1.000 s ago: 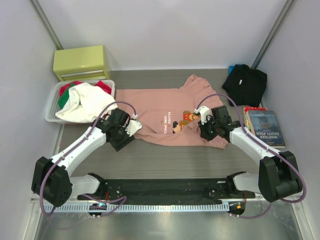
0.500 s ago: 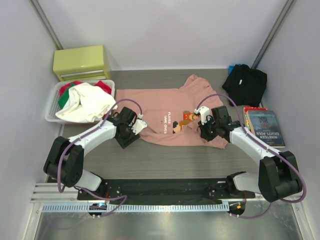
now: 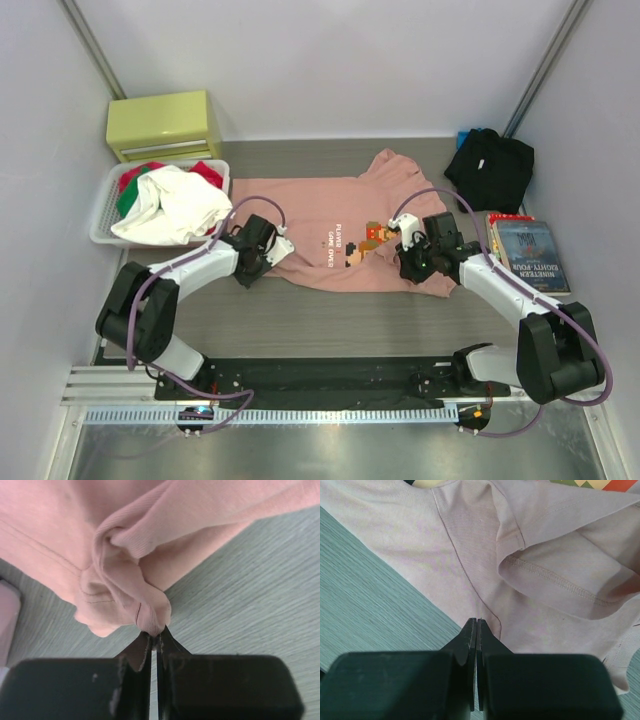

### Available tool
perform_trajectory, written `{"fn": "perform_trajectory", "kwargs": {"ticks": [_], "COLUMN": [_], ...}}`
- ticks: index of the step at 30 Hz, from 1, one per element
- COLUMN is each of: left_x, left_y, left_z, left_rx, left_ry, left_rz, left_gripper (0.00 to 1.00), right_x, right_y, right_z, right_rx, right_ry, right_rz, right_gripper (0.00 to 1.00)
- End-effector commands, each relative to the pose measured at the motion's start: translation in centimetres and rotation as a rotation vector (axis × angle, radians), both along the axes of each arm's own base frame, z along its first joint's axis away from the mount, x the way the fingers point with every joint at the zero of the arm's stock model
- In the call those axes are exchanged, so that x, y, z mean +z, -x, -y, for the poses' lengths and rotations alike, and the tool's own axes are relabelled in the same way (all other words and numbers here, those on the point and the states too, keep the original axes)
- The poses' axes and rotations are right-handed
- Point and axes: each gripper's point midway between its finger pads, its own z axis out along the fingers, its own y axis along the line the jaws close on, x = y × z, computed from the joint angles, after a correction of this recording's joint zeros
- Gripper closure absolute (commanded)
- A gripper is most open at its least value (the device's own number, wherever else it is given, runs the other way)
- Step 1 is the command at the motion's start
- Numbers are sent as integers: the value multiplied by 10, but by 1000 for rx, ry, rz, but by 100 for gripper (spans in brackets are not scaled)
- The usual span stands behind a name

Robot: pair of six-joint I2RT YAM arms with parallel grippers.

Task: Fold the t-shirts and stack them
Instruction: Fold the flattened tshirt in 1/3 of the way

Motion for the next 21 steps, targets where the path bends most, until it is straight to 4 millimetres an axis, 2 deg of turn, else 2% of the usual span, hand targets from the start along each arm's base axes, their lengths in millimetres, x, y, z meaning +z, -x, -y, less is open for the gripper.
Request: {"fn": "perform_trajectory", "kwargs": {"ticks": [1,5,10,18,21], "left_x": [29,51,66,65,58], "left_y": [-24,-32,-51,-74,-78], "left_z": [10,10,11,5,1], "left_rx": [4,10,9,49,71], "left_ry": [50,55,32,-15,-47], "left_rz": [138,194,252,271,252], "left_gripper": [100,100,100,100,100], "right_x": [12,10,10,12,12], "right_y": [-12,-12,-12,-12,-11], "right_z": [-5,-6,-5,-5,-5], "right_rx": [0,1,-1,2,1], "right_ry": [-22,-22,-20,-20,-22], "right_rz": [26,16,18,24,25], "right_gripper": [98,98,98,98,98]}}
